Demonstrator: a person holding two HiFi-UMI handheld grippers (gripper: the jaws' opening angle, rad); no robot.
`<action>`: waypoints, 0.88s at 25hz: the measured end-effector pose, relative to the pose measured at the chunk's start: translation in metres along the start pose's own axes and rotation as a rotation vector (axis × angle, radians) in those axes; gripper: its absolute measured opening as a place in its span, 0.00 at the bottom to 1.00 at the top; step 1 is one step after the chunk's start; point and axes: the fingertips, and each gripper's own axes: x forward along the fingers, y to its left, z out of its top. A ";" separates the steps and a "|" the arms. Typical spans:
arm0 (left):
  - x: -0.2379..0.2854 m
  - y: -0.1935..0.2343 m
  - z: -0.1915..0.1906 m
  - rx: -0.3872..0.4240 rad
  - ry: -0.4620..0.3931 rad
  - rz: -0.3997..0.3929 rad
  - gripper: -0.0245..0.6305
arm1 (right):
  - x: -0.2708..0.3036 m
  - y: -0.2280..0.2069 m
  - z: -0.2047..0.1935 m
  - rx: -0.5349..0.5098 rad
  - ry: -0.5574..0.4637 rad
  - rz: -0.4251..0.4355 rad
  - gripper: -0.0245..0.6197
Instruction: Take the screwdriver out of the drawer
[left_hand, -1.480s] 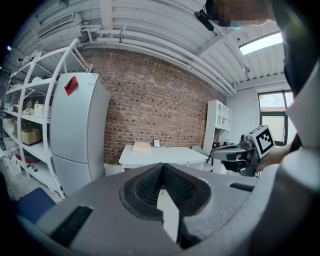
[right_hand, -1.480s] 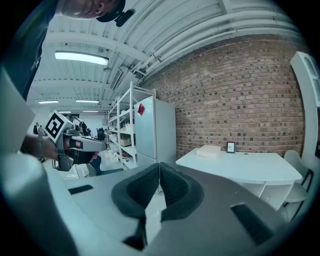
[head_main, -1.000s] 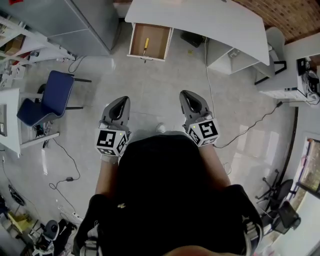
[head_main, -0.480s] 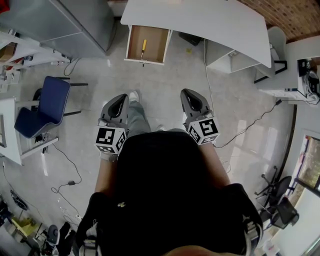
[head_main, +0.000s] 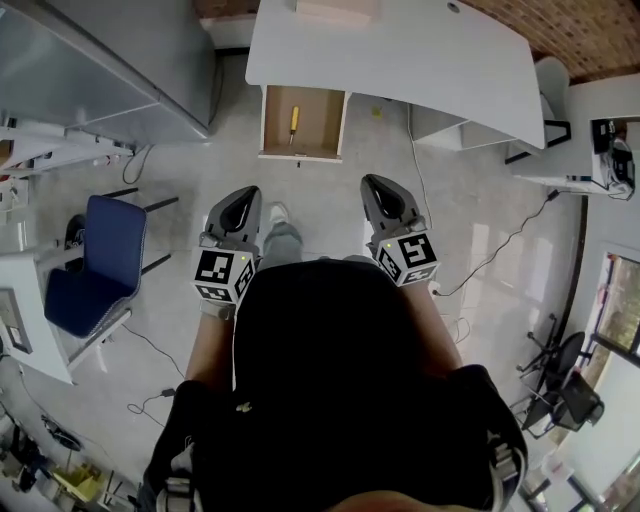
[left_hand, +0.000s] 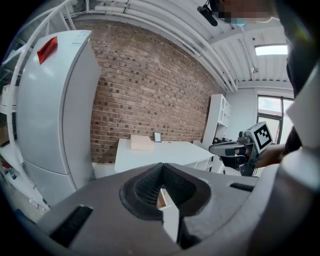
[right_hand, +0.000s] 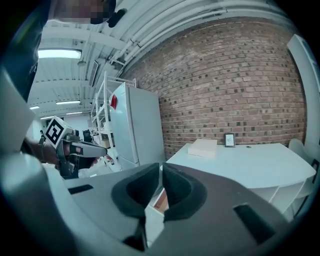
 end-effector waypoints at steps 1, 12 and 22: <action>0.007 0.010 0.004 0.005 0.005 -0.018 0.04 | 0.011 0.000 0.003 0.005 0.004 -0.010 0.06; 0.070 0.083 0.018 0.028 0.090 -0.160 0.04 | 0.089 -0.008 0.019 0.044 0.050 -0.118 0.06; 0.123 0.091 -0.007 -0.007 0.168 -0.208 0.04 | 0.097 -0.027 0.003 0.086 0.136 -0.174 0.08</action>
